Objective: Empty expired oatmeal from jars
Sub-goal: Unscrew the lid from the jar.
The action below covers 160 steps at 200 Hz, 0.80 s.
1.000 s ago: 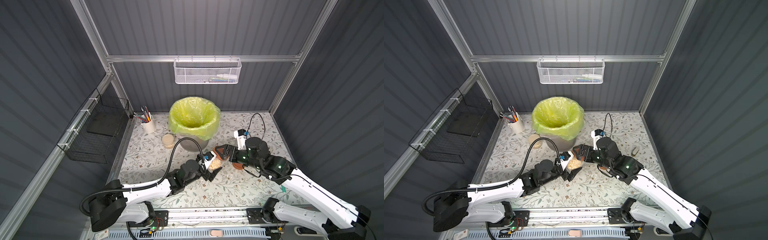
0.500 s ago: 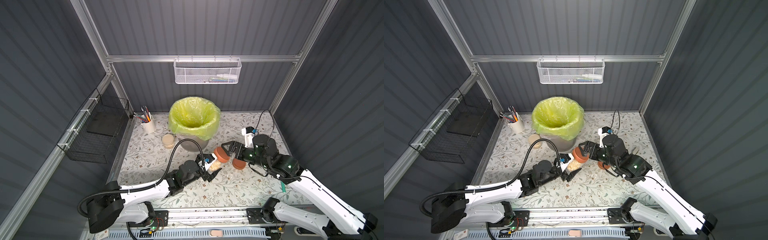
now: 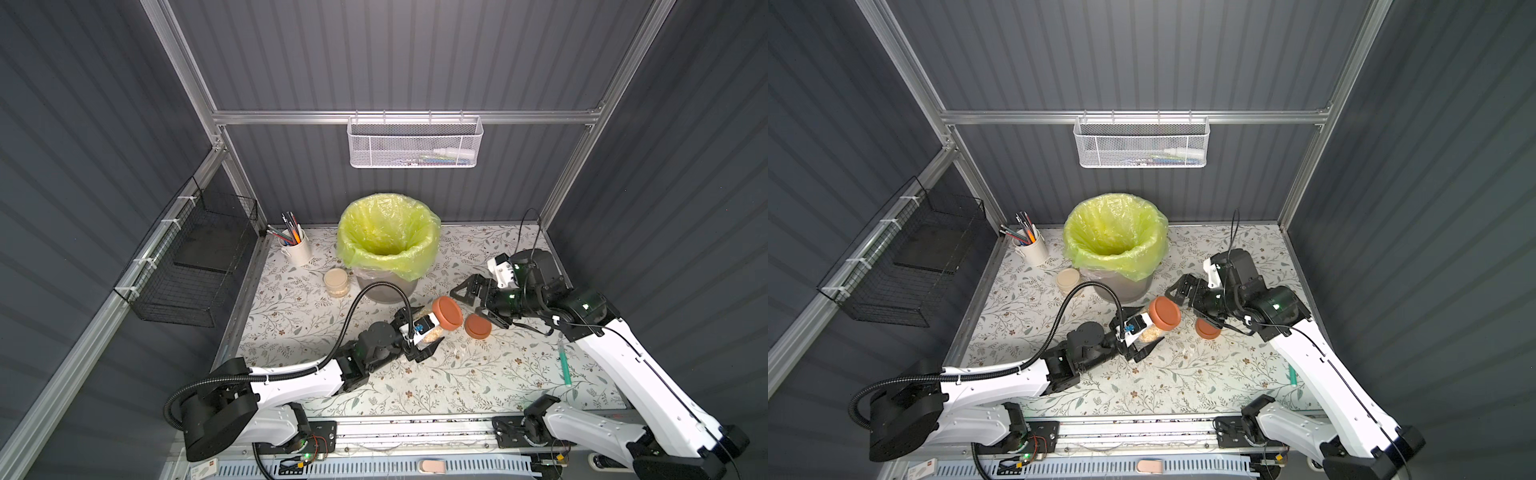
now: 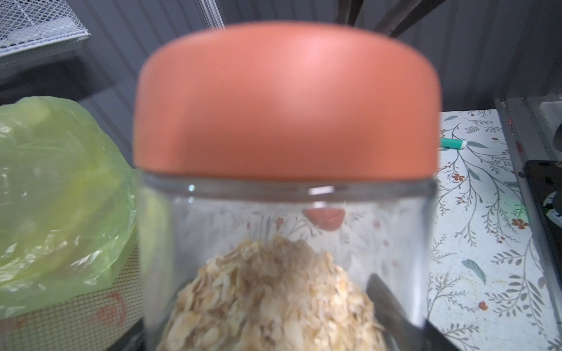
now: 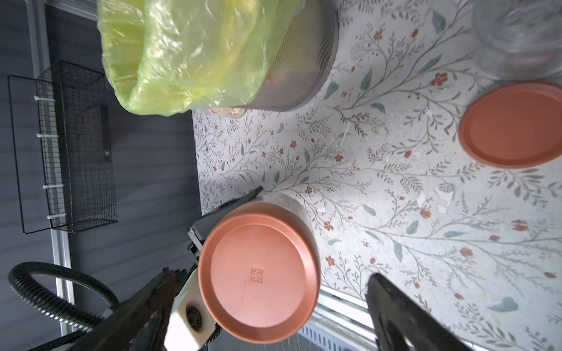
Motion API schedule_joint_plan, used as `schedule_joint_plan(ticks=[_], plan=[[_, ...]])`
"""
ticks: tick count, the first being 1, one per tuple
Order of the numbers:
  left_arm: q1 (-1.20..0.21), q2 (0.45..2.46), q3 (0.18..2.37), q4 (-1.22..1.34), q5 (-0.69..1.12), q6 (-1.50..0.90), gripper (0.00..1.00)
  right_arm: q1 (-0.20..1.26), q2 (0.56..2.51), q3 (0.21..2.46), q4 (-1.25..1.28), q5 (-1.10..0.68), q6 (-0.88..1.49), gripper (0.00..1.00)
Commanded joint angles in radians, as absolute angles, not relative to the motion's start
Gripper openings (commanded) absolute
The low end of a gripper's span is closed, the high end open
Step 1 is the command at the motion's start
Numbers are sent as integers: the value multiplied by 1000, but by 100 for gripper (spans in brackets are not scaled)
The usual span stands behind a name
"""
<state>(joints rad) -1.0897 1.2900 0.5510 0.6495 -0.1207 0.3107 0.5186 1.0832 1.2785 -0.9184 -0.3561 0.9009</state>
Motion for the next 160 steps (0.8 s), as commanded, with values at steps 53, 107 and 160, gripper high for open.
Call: schedule_joint_plan(ticks=[53,107,160], plan=[[-1086,1310,544,815,-118,362,28,513,1234,1403,-1060,-454,819,99],[-1086,1318,549,805,-117,378,28,512,1259,1378,-1056,-469,807,99],[-1086,1333,555,815,-113,370,28,520,1278,1382,-1055,-489,792,99]])
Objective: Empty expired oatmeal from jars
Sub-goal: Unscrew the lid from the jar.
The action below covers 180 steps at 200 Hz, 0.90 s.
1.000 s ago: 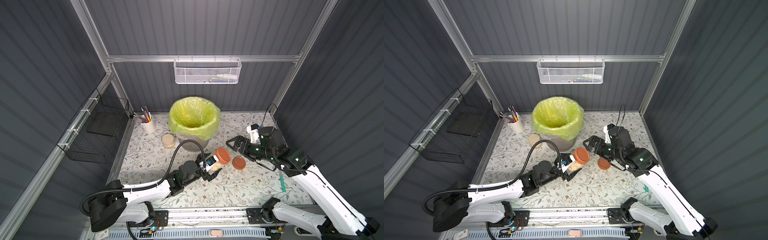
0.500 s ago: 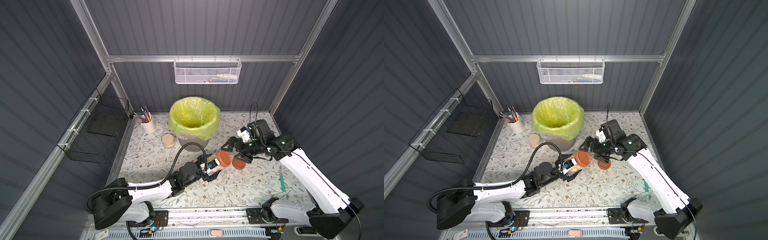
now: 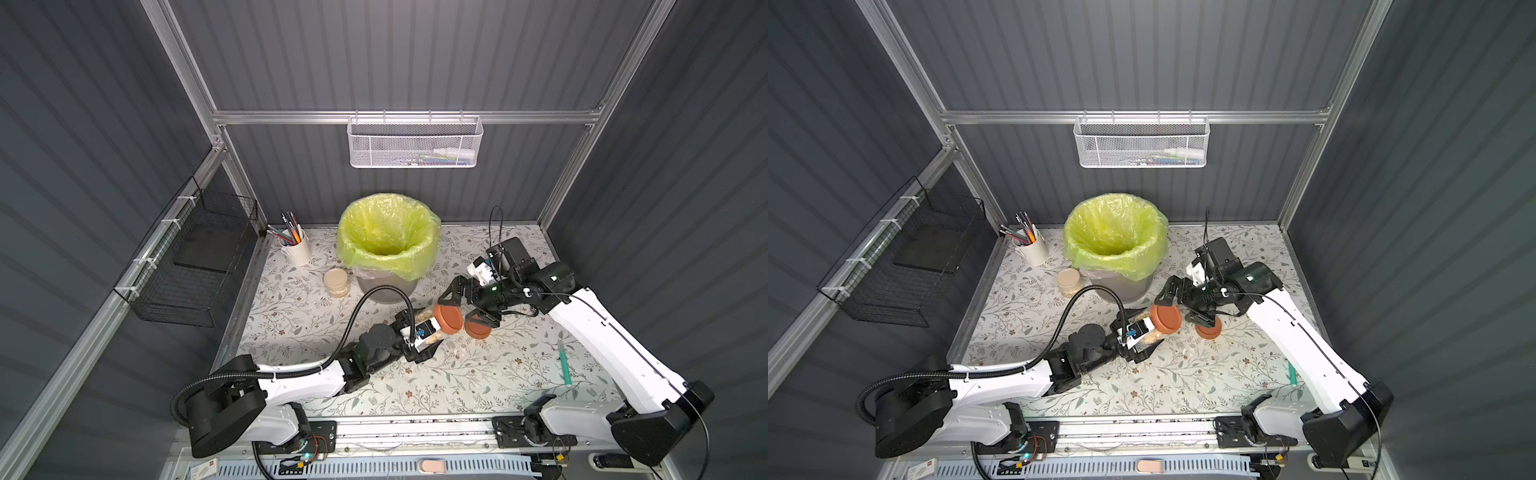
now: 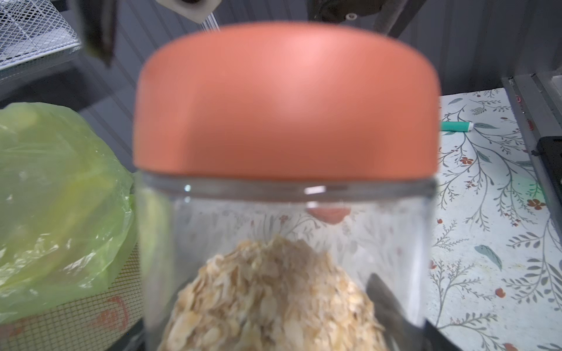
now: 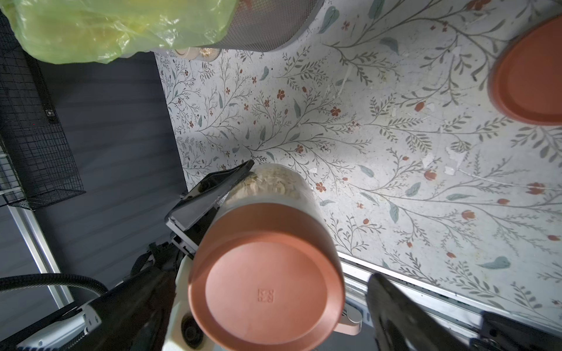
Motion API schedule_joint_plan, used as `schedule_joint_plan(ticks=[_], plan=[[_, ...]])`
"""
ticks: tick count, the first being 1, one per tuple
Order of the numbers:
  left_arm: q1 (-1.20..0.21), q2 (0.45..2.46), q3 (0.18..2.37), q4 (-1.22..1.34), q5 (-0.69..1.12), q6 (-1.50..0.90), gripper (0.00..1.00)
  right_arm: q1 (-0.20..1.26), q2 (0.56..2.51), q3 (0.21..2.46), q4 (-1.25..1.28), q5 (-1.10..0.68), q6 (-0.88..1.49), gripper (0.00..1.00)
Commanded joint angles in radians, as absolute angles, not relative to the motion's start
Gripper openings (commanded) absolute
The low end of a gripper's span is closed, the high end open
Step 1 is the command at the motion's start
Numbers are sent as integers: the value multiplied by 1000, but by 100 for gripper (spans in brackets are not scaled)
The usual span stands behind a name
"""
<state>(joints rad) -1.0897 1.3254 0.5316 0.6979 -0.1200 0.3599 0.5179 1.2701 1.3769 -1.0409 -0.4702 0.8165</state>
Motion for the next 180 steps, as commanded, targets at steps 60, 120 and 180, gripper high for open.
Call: schedule_joint_plan(ticks=[60,120,180], plan=[[-1086,1329,549,814,-119,367,28,557,1304,1396,-1090,-469,763,98],[-1086,1321,546,819,-122,363,28,580,1304,1375,-1083,-448,759,93],[-1086,1313,536,853,-114,341,27,598,1296,1345,-1044,-467,739,87]])
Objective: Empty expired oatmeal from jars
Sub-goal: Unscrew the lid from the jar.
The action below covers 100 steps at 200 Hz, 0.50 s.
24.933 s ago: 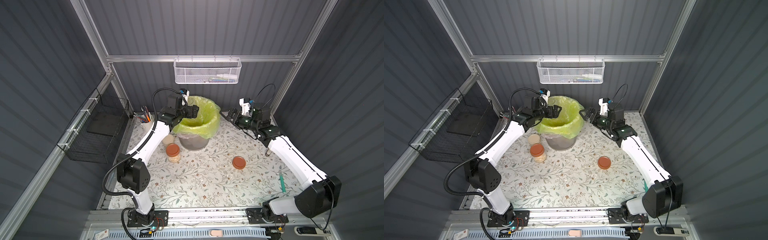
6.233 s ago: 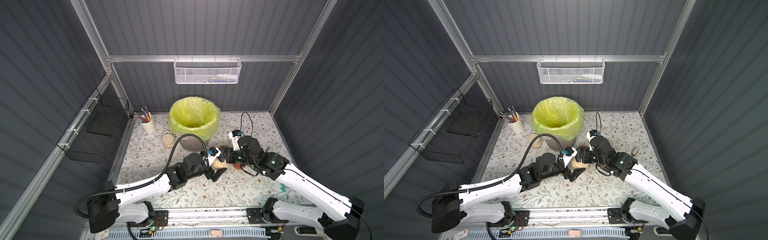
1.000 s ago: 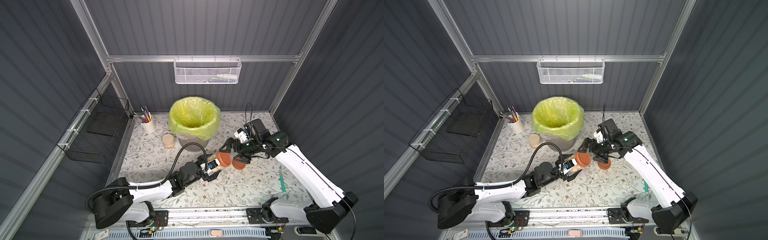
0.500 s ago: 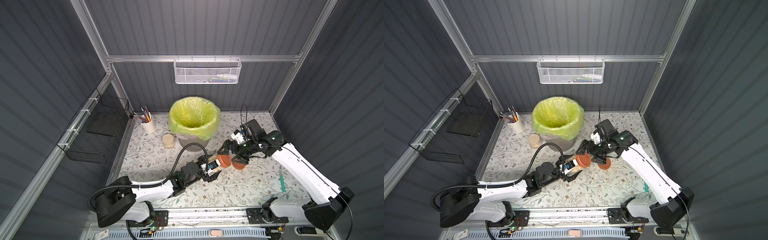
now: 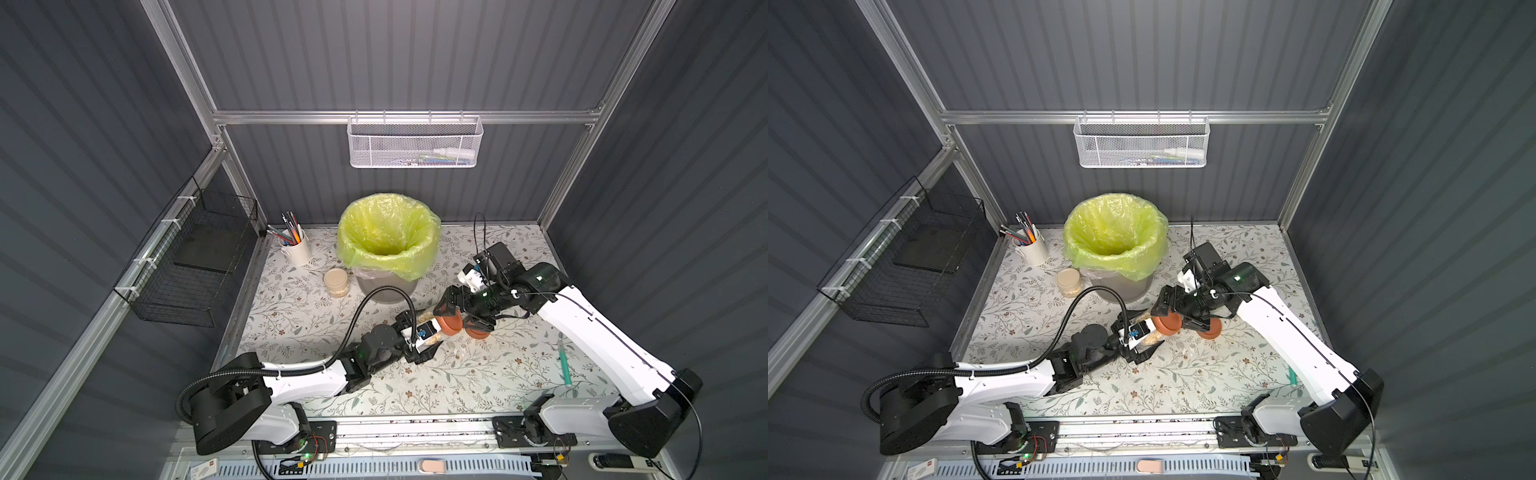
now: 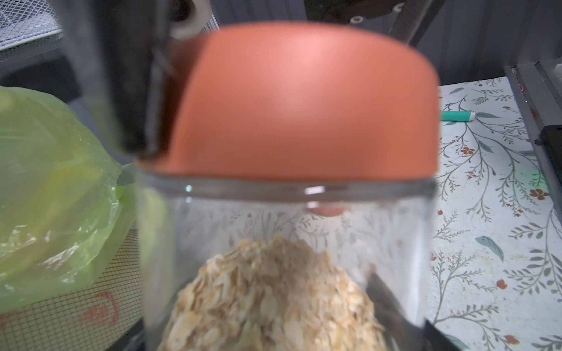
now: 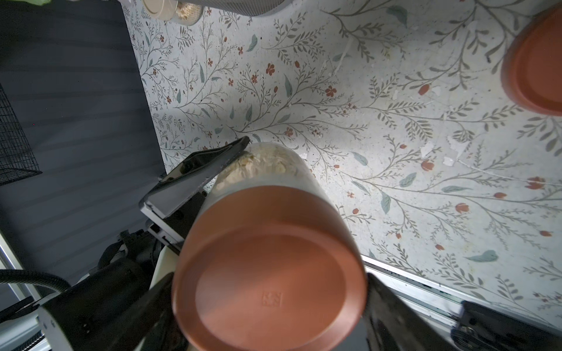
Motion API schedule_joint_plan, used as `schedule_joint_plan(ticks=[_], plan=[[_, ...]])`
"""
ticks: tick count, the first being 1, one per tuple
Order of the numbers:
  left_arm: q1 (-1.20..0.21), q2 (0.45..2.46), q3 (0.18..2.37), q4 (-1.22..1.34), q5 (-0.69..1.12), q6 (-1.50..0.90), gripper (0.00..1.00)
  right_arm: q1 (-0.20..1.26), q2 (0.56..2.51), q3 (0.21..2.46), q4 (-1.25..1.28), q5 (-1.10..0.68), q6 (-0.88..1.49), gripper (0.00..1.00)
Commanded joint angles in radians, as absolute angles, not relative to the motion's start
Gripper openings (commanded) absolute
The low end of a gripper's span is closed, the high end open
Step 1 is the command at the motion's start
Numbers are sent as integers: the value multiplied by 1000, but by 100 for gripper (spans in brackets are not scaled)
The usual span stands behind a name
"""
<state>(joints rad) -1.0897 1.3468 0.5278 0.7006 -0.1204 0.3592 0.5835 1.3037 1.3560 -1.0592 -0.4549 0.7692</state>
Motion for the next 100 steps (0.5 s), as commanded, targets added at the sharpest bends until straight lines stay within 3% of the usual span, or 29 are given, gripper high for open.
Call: schedule_joint_plan(ticks=[1,31,100], plan=[[-1087,1313,535,854,-114,339,27,598,1296,1345,-1043,-467,739,86],[-1086,1306,526,883,-95,282,27,605,1270,1347,-995,-450,687,78],[-1049,1273,495,924,-1,179,27,620,1258,1345,-912,-490,344,73]])
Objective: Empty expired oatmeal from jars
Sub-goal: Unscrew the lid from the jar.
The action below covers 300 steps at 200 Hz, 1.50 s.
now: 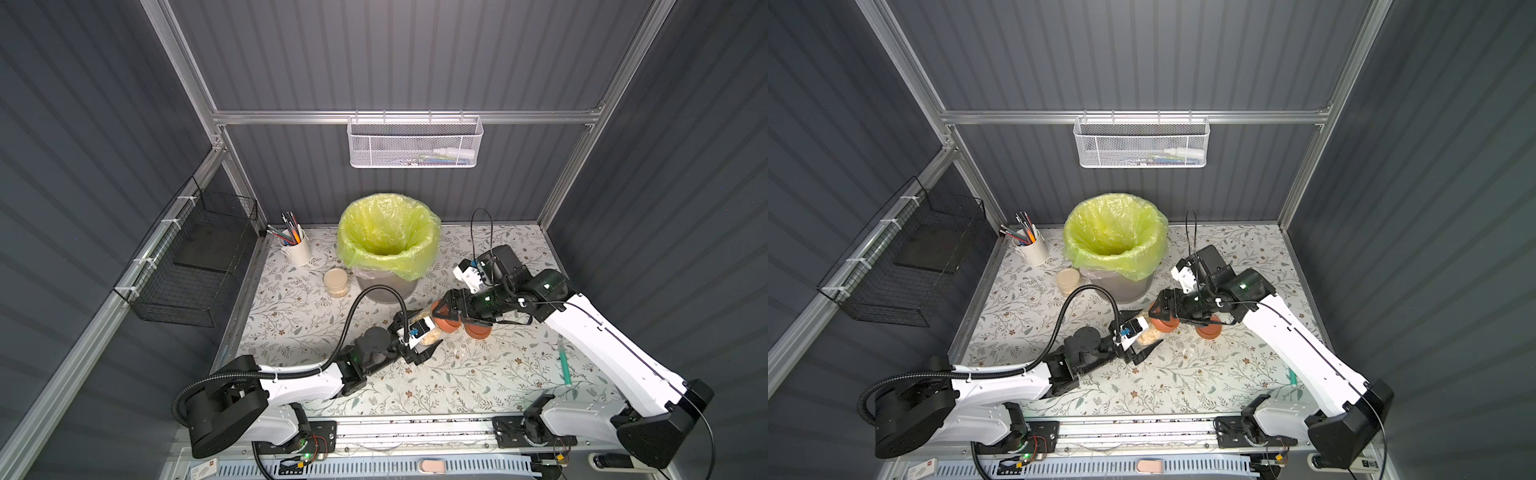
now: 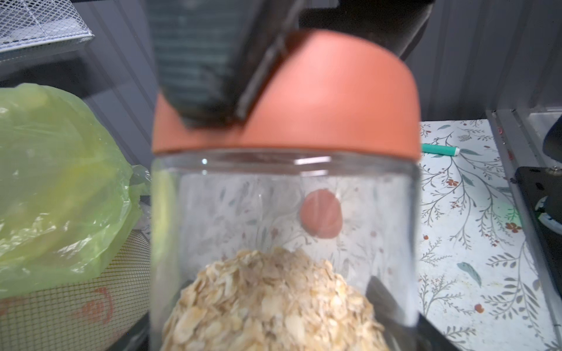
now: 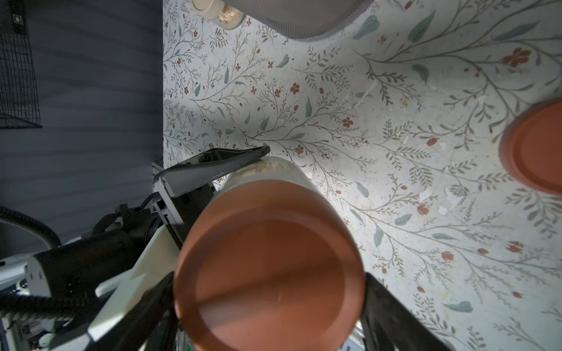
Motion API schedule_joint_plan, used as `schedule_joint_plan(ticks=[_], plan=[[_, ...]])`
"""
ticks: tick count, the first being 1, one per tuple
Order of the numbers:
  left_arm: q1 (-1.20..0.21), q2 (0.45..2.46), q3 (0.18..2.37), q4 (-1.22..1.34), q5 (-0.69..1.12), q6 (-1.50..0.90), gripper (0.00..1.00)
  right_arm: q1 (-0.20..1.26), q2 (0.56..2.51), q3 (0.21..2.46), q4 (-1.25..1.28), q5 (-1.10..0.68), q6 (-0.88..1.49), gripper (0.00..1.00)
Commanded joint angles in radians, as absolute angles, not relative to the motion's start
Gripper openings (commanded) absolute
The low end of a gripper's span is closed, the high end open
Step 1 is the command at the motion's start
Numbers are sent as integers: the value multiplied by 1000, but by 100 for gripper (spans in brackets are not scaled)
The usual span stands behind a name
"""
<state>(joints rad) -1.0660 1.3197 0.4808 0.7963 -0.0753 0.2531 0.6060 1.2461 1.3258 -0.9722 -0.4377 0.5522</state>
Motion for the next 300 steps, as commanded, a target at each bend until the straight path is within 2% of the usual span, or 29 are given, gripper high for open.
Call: schedule_joint_plan(ticks=[1,27,97,171,226,267,300], plan=[[-1048,1273,495,924,1,178,27,620,1260,1346,-910,-491,332,73],[-1031,1284,503,939,24,152,26,629,1299,1381,-920,-514,245,72],[-1025,1313,534,929,39,133,25,720,1429,1537,-1107,-403,59,73],[-1024,1293,553,905,67,146,24,750,1401,1509,-1059,-367,-55,75],[-1024,1277,542,908,80,152,24,750,1352,1479,-1016,-356,-213,83],[-1023,1284,537,938,83,149,23,750,1339,1454,-1003,-347,-228,86],[-1023,1286,534,940,85,149,23,749,1332,1443,-1003,-347,-234,93]])
